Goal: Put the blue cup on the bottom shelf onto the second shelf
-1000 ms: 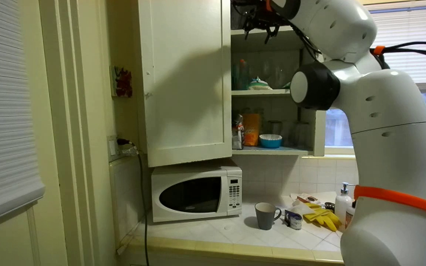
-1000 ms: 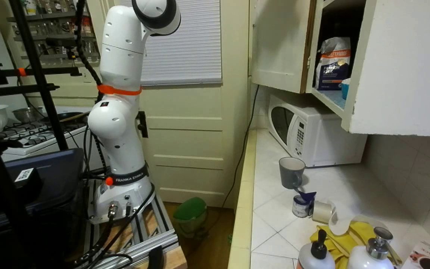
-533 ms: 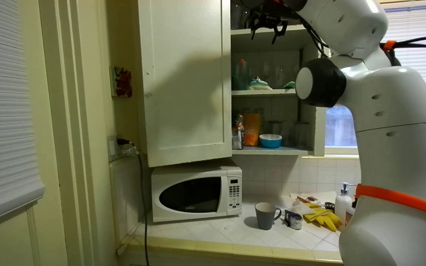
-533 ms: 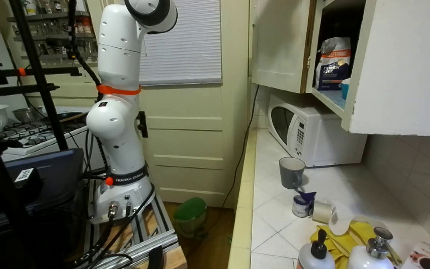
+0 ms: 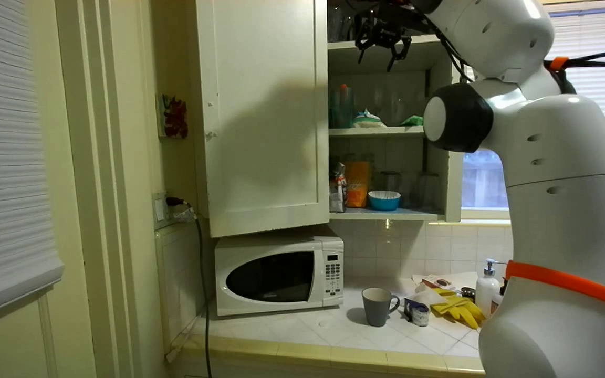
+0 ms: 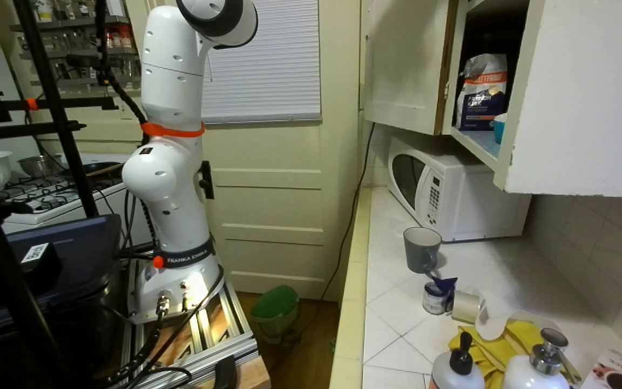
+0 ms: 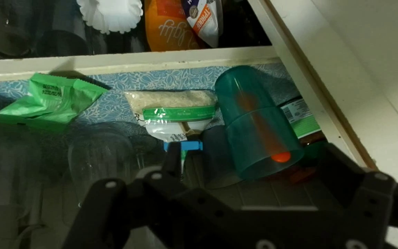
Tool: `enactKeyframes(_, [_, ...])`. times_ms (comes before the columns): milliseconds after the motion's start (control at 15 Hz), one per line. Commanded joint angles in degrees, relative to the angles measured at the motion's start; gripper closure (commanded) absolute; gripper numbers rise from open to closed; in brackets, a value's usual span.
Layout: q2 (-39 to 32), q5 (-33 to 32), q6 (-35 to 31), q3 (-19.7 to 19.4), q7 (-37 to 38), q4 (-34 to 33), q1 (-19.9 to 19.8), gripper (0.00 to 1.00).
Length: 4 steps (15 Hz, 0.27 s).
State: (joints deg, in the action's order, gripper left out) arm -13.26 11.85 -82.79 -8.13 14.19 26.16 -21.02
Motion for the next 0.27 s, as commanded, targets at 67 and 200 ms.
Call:
enactKeyframes(67, [-1.56,0.39,1.49,0.16,0.06,-2.12,-0.40,0.00])
enactKeyframes(200, [-1.80,0.36,1.54,0.21,-0.09,-2.03,-0.41,0.00])
